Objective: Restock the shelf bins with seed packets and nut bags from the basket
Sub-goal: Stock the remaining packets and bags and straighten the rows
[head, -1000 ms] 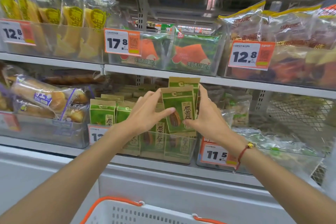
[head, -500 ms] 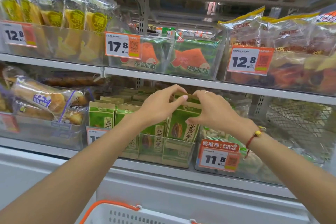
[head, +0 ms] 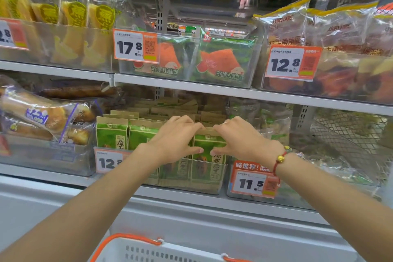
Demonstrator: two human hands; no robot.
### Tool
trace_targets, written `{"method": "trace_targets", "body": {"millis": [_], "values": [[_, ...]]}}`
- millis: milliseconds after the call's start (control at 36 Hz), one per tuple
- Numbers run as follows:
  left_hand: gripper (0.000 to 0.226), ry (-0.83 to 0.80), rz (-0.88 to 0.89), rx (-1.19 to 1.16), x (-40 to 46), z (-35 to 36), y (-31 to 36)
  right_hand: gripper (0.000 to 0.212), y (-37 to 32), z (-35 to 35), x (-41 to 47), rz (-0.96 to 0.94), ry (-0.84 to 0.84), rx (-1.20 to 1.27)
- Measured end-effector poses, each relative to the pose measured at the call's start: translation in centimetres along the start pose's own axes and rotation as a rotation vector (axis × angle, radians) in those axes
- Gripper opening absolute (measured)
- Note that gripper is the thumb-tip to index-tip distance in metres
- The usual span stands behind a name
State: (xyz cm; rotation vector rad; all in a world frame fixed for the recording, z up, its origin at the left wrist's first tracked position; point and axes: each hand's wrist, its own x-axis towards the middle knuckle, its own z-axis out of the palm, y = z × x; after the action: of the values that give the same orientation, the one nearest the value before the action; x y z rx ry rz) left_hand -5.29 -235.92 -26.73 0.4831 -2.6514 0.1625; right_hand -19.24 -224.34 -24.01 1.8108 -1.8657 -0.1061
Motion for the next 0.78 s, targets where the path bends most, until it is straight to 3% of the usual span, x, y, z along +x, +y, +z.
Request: {"method": "trace_targets", "body": {"millis": [111,306,528,694,778], "values": [[0.053,0.018,0.07,0.04,-0.1,0.3,0.1,0.046,-0.3,1.3,-0.4,-0.028,-0.022,-0.034],[0.054,-0.075,0.027,0.085,0.2,0.5,0.7,0.037,-0.4,1.1,-0.3,-0.014,-0.11,0.013],[0.057,0.002,-0.036,0.113,0.2,0.8,1.0,0.038,-1.6,2.2,-0.7,0.126,0.001,-0.008],[0.044,-0.022,0.043,0.18,-1.2,1.1,1.8,0.03,-2.3,2.0,-1.6,0.075,-0.03,-0.021],[0.052,-0.032,0.0,0.12,-1.1,0.5,2.1,0.042,-1.5,0.9,-2.1,0.092,-0.088,0.066]]}}
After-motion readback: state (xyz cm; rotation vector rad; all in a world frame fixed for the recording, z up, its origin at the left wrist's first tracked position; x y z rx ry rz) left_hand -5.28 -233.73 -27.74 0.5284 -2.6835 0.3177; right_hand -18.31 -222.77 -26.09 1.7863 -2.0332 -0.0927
